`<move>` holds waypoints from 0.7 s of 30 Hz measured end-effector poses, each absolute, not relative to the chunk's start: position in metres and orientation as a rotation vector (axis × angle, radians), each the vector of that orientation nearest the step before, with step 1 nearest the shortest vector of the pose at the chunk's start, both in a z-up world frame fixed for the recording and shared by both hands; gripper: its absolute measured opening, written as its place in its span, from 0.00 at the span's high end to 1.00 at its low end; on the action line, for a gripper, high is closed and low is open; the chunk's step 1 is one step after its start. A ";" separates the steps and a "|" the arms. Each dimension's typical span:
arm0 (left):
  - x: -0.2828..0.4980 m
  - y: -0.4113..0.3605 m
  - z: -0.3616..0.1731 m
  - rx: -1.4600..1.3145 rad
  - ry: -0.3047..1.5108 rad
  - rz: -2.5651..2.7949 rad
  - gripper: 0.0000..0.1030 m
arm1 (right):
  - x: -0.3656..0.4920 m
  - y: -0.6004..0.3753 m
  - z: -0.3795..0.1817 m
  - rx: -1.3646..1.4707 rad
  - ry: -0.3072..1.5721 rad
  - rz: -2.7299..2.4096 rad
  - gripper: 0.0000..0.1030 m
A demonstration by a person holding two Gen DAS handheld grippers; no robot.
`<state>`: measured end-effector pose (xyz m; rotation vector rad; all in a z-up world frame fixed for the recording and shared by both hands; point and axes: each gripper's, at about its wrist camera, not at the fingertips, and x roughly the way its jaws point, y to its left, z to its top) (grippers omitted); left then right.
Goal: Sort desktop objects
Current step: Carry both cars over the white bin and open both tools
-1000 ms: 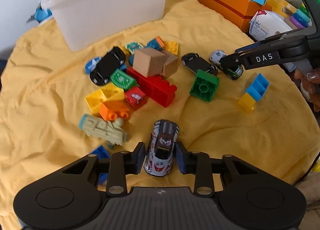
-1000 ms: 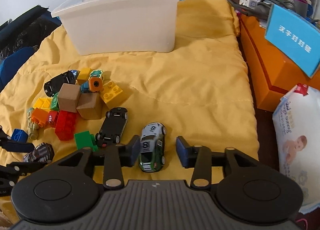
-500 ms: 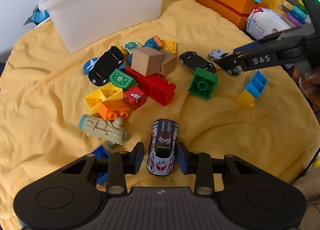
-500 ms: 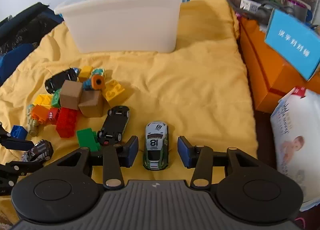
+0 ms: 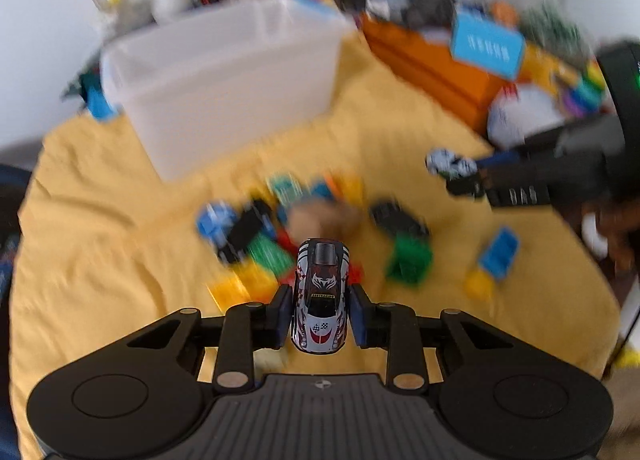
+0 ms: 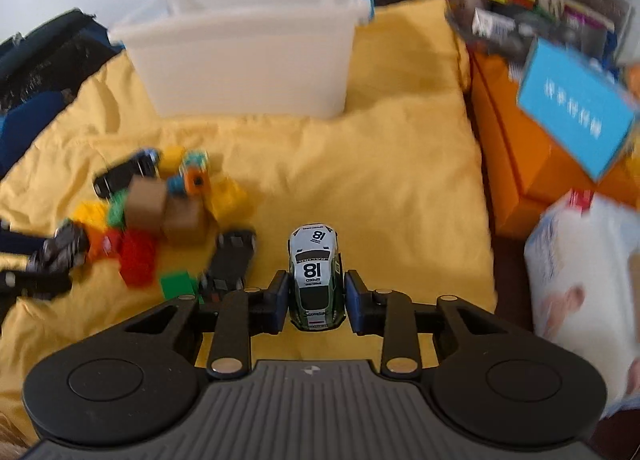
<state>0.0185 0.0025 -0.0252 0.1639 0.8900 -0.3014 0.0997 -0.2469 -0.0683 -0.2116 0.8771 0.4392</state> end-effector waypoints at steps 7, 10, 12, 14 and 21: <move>0.078 0.016 0.032 0.152 0.732 -0.218 0.68 | 0.122 -0.227 -0.026 -0.226 0.743 0.481 0.68; 0.112 0.027 0.053 0.092 0.671 -0.137 0.68 | 0.141 -0.217 -0.004 -0.184 0.655 0.470 0.68; 0.132 0.032 0.063 0.083 0.631 -0.088 0.68 | 0.156 -0.207 0.008 -0.148 0.618 0.461 0.68; 0.152 0.033 0.070 0.078 0.617 -0.075 0.68 | 0.172 -0.196 0.018 -0.131 0.593 0.460 0.68; 0.213 0.031 0.064 0.095 0.626 -0.016 0.67 | 0.222 -0.155 0.033 -0.131 0.574 0.462 0.68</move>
